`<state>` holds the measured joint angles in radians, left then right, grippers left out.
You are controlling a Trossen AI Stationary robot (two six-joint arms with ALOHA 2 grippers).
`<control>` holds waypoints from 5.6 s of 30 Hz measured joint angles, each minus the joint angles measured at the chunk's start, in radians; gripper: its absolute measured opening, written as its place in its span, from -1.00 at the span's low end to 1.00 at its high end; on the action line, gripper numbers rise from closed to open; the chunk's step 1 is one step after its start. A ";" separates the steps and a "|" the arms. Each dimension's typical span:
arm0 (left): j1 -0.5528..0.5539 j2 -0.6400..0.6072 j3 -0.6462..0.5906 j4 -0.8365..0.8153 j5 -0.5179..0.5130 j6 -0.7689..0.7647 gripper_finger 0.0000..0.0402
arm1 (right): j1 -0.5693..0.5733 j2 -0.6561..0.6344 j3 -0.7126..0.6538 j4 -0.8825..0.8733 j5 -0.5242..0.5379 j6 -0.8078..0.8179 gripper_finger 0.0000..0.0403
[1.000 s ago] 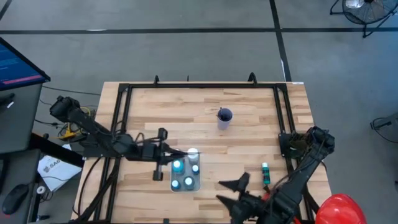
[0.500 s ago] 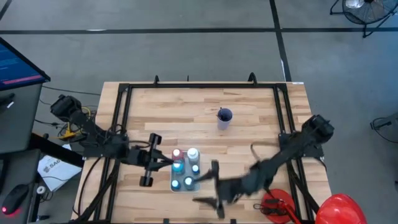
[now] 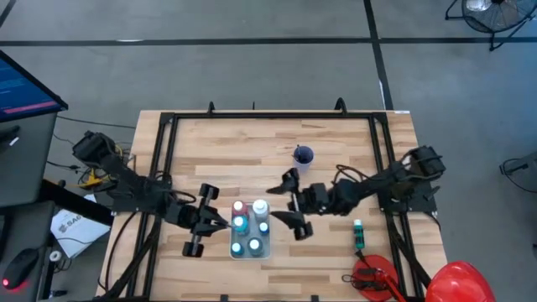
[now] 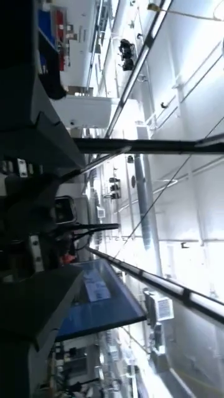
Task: Pick & Place Paint Supplies
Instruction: Put the silver paint brush into the violet cup, then put the black and green paint bottle into the white bin
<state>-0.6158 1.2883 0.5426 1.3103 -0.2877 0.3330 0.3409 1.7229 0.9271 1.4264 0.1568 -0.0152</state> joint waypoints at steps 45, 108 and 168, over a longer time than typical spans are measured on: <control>0.068 0.203 0.034 0.242 -0.062 -0.155 -0.97 | 0.008 0.111 0.346 -0.314 0.001 -0.152 0.18; -0.034 -0.004 0.045 -0.129 -0.482 -0.068 0.52 | -0.078 -0.223 0.146 -1.029 0.764 -0.070 -1.00; -0.012 -0.004 0.044 -0.152 -0.482 -0.068 0.51 | -0.112 -0.306 -0.426 -0.614 0.929 0.147 -0.35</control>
<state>-0.6273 1.2846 0.5865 1.1584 -0.7696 0.2649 0.2289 1.4164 0.5011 0.8119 1.0863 0.1321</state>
